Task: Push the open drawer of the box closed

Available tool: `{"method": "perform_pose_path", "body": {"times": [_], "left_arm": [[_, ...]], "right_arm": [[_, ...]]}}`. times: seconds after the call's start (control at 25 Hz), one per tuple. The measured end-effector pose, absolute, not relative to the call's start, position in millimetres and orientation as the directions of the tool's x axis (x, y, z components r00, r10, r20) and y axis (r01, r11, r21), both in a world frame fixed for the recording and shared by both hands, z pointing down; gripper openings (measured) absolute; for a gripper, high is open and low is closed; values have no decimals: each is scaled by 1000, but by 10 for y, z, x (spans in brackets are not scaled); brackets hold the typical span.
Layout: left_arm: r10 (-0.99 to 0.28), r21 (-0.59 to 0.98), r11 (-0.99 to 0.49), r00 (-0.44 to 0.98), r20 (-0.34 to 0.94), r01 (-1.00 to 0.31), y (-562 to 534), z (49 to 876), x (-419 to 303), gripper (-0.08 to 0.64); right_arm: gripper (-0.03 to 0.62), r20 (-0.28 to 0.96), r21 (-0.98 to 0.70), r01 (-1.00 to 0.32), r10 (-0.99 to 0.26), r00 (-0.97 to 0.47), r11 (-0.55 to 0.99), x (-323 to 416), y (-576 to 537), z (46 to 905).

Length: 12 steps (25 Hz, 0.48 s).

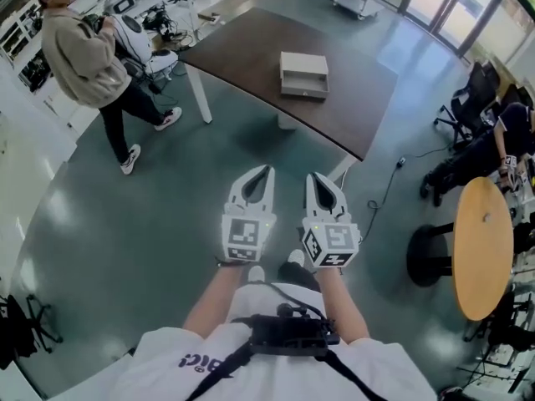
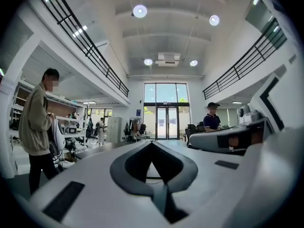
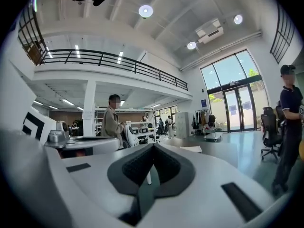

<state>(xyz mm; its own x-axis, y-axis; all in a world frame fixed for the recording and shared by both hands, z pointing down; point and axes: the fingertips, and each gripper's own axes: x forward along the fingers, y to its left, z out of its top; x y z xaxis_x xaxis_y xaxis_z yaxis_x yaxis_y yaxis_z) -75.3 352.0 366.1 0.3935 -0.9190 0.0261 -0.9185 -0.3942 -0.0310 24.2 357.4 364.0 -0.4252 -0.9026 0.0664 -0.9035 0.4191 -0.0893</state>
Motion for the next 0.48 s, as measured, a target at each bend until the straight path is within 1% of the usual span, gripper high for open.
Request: {"method": "perform_pose_path", "body": {"times": [0.16,0.28,0.4,0.48], "left_arm": [[-918,-13,-395,394,43,-919,3372,3702,-681,9],[-933,-29,-357,356,51,-934,3165,3716,-734,8],[-943,-14,-327,325,69,-945,2940,3712,-692,9],[-949,-9,-312,311,54,-950,2745,3595,-579,9]], "right_arm": [[5,62,-87,-912,-911,-407,402,329,3385,3675],[5,65,-101,-906,-906,-418,411,307,3135,3738],[5,101,-39,-915,-910,-402,401,364,2885,3834],[5,102,-24,-913,-908,-407,407,455,2687,3808]]}}
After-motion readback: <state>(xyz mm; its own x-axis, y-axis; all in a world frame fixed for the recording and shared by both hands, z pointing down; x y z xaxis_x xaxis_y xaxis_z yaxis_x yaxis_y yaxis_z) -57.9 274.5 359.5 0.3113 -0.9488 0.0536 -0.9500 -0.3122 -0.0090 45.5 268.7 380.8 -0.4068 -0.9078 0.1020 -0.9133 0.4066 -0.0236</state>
